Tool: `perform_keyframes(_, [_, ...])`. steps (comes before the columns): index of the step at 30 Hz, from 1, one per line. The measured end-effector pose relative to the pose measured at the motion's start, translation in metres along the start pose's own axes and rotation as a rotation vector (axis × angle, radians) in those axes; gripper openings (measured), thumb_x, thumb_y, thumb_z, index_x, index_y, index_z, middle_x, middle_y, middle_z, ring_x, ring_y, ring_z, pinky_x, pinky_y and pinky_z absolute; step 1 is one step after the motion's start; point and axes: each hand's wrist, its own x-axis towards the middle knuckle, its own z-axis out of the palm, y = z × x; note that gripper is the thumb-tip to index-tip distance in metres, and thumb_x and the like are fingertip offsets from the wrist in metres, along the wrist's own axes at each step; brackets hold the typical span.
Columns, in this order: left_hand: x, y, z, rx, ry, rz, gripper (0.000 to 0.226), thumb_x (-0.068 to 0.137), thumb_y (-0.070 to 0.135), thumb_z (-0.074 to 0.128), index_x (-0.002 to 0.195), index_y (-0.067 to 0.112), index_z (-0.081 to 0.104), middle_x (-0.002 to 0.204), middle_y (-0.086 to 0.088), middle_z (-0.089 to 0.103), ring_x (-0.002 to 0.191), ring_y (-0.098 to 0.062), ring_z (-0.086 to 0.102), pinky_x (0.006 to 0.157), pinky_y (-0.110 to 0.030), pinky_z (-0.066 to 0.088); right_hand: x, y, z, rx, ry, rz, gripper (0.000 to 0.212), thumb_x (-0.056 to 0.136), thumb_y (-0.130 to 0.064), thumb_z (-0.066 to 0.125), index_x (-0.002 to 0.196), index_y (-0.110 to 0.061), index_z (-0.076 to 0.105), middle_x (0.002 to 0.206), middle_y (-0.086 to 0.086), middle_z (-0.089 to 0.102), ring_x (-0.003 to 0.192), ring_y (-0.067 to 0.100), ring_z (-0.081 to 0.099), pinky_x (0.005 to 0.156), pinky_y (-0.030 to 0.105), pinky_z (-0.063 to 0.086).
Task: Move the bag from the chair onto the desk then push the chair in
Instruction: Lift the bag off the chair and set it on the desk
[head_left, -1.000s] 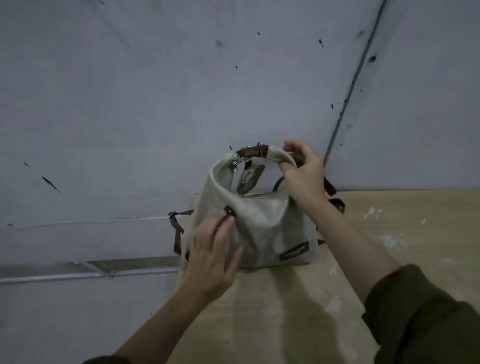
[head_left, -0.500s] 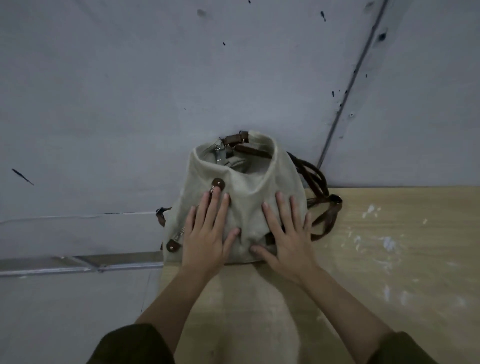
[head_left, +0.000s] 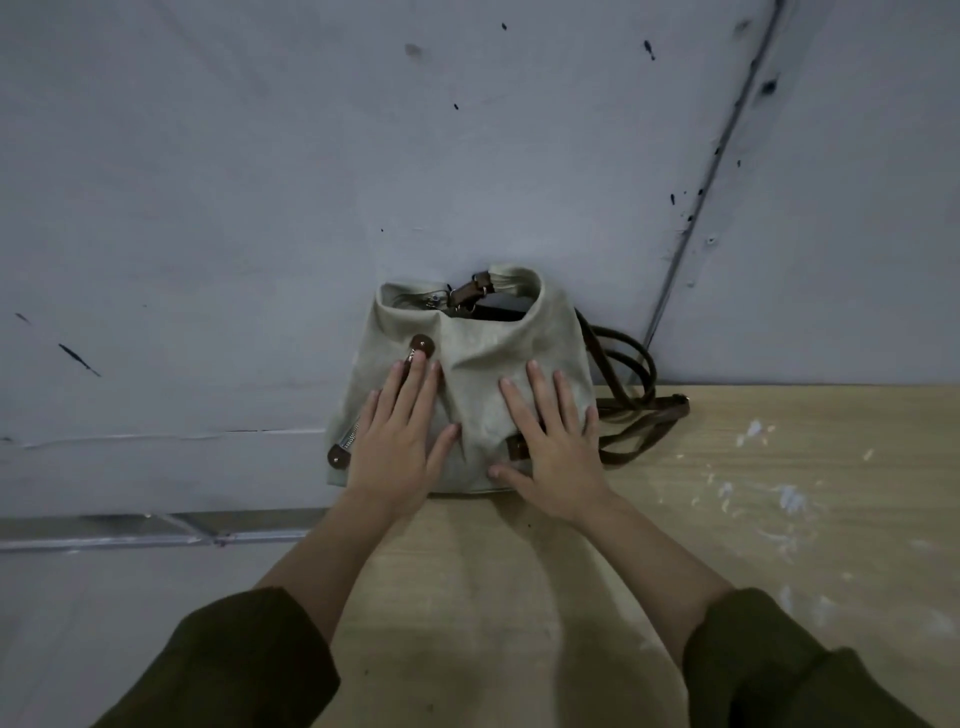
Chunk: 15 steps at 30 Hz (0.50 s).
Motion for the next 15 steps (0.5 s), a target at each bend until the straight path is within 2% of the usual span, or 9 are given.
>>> perform_keyframes(2, [-0.009,0.0,-0.007,0.003,-0.023,0.024,0.07,0.088,0.051,0.023,0.145,0.018,-0.001,0.155,0.002,0.002,0.143,-0.016,0.001,0.114,-0.036,0.01,-0.008,-0.003,-0.009,-0.039,-0.016,-0.013,0.093,0.081,-0.043,0.06,0.14,-0.041,-0.011,0.156,-0.002,-0.015,0.141,0.024,-0.017,0.112,0.063,0.007])
perform_keyframes(5, [-0.022,0.001,-0.023,0.048,-0.091,0.061,0.073,0.087,0.036,0.04,0.146,0.013,0.003,0.158,-0.003,0.006,0.144,-0.018,-0.001,0.119,-0.042,0.015,-0.022,-0.011,-0.024,-0.057,-0.09,0.022,0.088,0.085,-0.029,0.056,0.142,-0.033,-0.011,0.156,-0.002,-0.016,0.143,0.023,-0.014,0.116,0.057,0.008])
perform_keyframes(7, [-0.03,0.003,-0.034,0.084,-0.189,0.061,0.08,0.086,0.028,0.047,0.147,0.013,-0.002,0.159,-0.002,-0.002,0.145,-0.018,-0.007,0.12,-0.04,0.011,-0.034,-0.019,-0.033,-0.046,-0.103,0.052,0.085,0.086,-0.023,0.055,0.144,-0.026,-0.006,0.158,-0.002,-0.009,0.144,0.021,-0.006,0.117,0.054,0.011])
perform_keyframes(9, [-0.04,0.006,-0.046,0.098,-0.248,0.062,0.078,0.087,0.026,0.046,0.147,0.013,-0.002,0.159,-0.002,-0.004,0.146,-0.017,-0.008,0.119,-0.036,0.004,-0.049,-0.027,-0.038,-0.046,-0.091,0.073,0.081,0.085,-0.02,0.055,0.145,-0.022,0.0,0.158,0.0,0.0,0.144,0.02,0.001,0.116,0.053,0.017])
perform_keyframes(11, [-0.056,0.012,-0.057,0.062,-0.293,0.063,0.073,0.089,0.024,0.044,0.147,0.012,0.002,0.159,-0.003,0.004,0.146,-0.018,-0.001,0.118,-0.035,0.007,-0.067,-0.036,-0.041,-0.03,-0.09,0.095,0.077,0.084,-0.017,0.055,0.144,-0.019,0.007,0.157,0.002,0.007,0.144,0.021,0.006,0.115,0.05,0.022])
perform_keyframes(15, [-0.098,0.022,-0.074,-0.03,-0.468,0.075,0.069,0.089,0.022,0.049,0.146,0.009,0.012,0.156,-0.011,0.018,0.141,-0.027,0.024,0.11,-0.036,0.026,-0.111,-0.059,-0.042,-0.013,-0.103,0.146,0.074,0.082,-0.013,0.055,0.143,-0.015,0.013,0.155,0.007,0.015,0.143,0.023,0.014,0.112,0.045,0.028])
